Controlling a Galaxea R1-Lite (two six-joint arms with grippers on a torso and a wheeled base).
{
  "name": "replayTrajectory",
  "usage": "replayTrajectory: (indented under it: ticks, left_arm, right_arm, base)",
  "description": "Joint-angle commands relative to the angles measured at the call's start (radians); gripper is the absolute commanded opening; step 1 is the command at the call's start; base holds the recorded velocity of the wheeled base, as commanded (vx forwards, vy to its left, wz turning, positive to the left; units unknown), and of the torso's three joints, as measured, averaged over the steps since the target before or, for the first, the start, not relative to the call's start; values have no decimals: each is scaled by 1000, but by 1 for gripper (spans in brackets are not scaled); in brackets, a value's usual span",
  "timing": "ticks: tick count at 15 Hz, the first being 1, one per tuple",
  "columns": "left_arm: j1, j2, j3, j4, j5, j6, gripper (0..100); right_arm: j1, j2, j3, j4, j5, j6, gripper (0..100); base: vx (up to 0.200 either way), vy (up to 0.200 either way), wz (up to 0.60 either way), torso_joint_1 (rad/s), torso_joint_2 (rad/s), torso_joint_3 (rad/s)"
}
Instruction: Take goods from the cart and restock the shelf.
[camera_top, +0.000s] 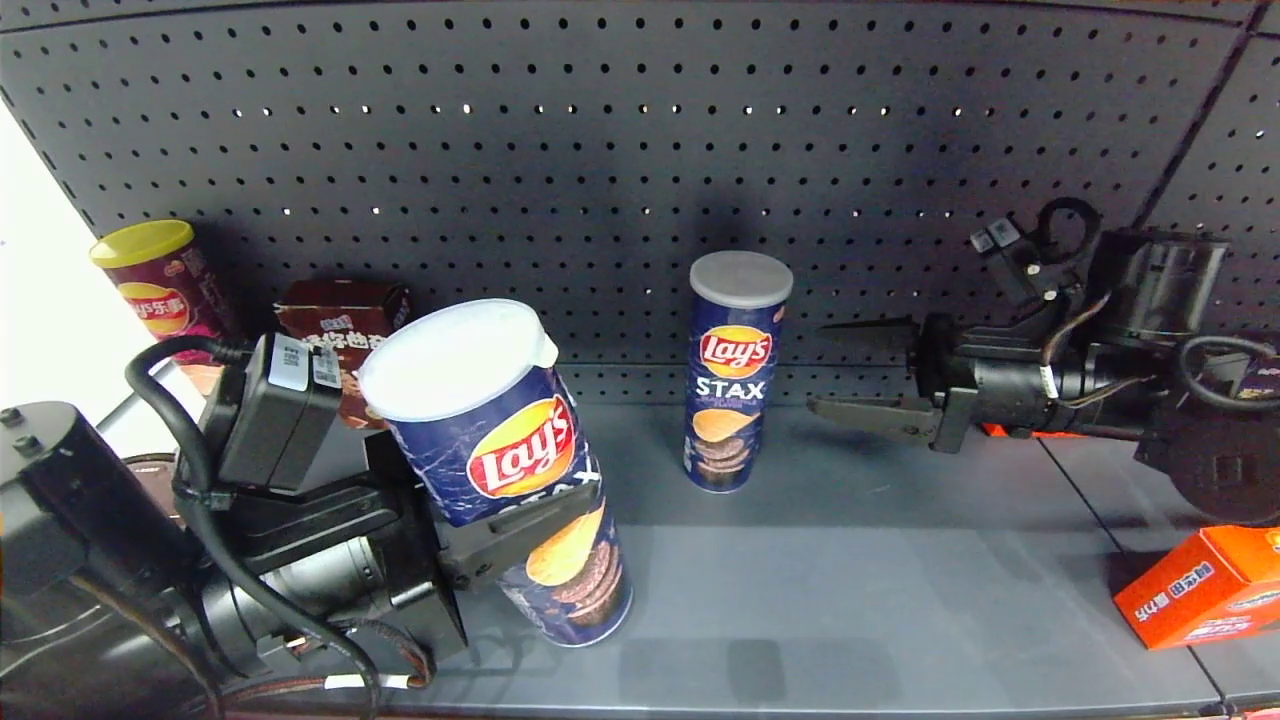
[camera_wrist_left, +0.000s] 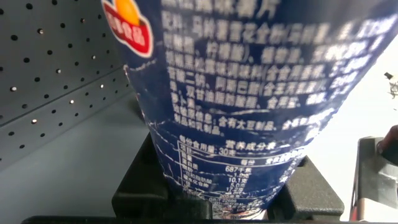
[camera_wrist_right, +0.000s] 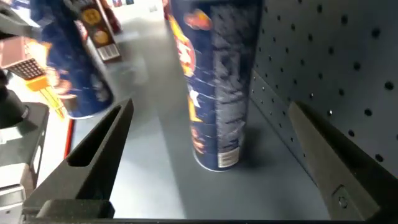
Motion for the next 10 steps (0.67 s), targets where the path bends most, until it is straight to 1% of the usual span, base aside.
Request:
replayTrajectory:
  ticks: [1,2,7,10]
  left_arm:
    - [0,3,-3,0,0,0,0]
    - [0,3,-4,0,0,0,0]
    - [0,4,-10,0,0,0,0]
    - [0,4,-13,0,0,0,0]
  right_arm:
    - [7,59,-32,0,0,0,100]
    - [10,67,-38,0,0,0,100]
    - [81,139,-87,4,-4,0,100]
    - [85,171,-90,4,-7,-1,100]
  base:
    - [0,0,0,0,0,0]
    - [0,0,0,0,0,0]
    - [0,0,0,0,0,0]
    - [0,0,0,0,0,0]
